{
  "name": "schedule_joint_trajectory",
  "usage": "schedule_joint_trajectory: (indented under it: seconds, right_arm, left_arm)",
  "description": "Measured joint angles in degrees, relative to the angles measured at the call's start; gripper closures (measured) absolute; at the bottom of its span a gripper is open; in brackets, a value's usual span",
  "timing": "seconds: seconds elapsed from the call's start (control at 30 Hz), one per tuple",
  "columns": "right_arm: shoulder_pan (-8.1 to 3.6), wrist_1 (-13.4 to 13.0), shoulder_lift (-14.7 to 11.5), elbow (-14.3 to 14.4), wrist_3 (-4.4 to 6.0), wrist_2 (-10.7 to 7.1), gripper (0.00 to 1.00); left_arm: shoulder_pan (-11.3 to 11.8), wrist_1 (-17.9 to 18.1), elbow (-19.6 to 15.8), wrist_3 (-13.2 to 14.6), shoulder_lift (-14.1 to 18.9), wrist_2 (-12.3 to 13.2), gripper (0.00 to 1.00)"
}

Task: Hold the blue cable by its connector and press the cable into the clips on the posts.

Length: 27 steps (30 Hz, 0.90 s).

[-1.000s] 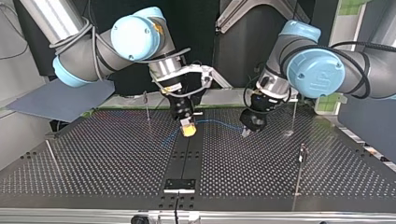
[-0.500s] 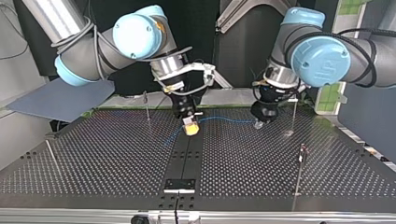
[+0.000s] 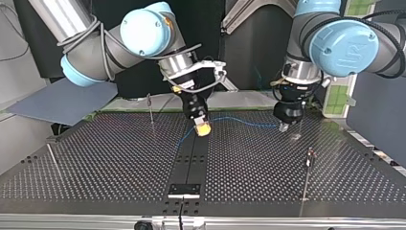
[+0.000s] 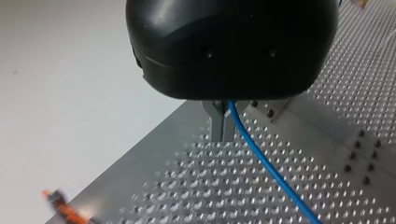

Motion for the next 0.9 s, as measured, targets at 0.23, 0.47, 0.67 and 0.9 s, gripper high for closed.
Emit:
schedule_joint_trajectory:
  seconds: [0.23,0.47,0.67,0.9]
  right_arm:
    - [0.5,-0.2,-0.02,-0.11,-0.37,-1.73,1.0]
    - [0.46,-0.3,-0.02,-0.65,0.1,-3.34,1.0]
    - [0.33,-0.33,-0.01,-1.07,0.38,-4.04,1.0]
    - [0.09,-0.79,0.01,-1.11,1.11,-5.01,1.0]
  left_arm:
    - [0.59,-0.19,-0.3,0.46,0.54,-3.61,1.0]
    - [1.56,-0.41,-0.32,0.89,0.98,-7.05,1.0]
    - [2.45,-0.33,-0.33,1.21,1.0,-9.55,1.0]
    - [3.67,0.4,-0.33,1.22,1.01,-10.05,1.0]
